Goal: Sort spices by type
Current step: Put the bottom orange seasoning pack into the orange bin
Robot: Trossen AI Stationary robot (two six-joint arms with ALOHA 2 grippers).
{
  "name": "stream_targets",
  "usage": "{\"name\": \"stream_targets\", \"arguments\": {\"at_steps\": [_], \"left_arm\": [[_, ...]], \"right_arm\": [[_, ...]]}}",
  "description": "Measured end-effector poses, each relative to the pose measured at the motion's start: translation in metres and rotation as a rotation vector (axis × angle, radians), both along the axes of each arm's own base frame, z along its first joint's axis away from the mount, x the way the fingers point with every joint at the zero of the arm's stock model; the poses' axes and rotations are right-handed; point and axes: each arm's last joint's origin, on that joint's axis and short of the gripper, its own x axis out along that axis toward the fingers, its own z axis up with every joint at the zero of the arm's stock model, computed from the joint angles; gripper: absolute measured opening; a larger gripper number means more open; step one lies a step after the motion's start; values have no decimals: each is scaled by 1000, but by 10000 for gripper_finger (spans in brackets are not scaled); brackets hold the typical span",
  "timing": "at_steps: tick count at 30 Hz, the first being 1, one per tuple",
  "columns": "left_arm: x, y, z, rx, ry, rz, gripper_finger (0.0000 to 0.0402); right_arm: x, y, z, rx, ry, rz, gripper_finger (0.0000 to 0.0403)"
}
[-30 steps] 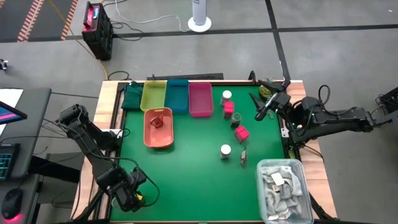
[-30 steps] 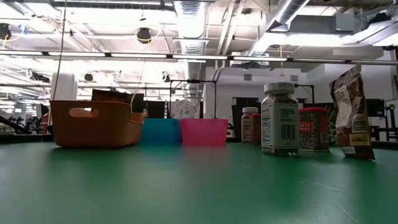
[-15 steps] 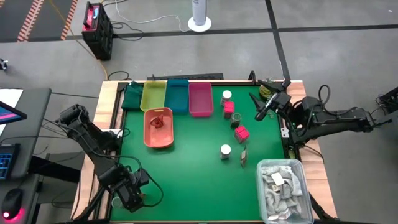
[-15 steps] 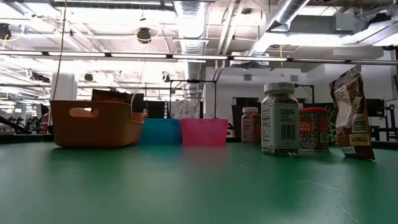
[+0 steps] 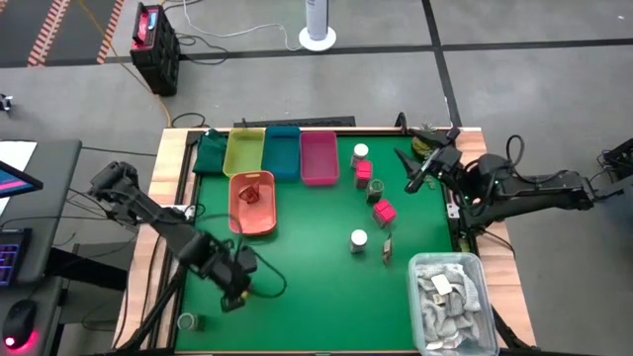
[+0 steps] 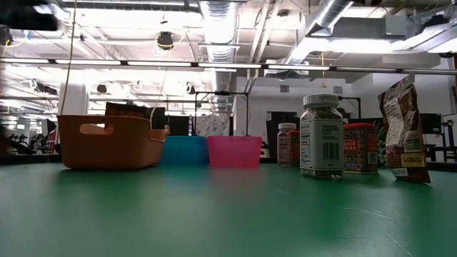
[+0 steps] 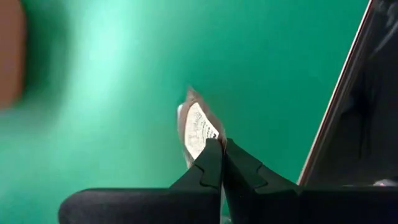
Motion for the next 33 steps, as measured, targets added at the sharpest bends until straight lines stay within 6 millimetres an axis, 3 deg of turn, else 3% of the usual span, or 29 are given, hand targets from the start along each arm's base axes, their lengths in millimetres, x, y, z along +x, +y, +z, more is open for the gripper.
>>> {"name": "stream_targets", "arguments": {"at_steps": [12, 23, 33], "left_arm": [[21, 80, 27, 1, -110, -36, 0], [25, 133, 79, 139, -216, -30, 0], [23, 175, 77, 259, -151, 30, 0]], "right_arm": [[1, 0, -2, 23, 10, 9, 305], [1, 0, -4, 34, 17, 12, 305], [1, 0, -4, 37, 19, 13, 305]]}}
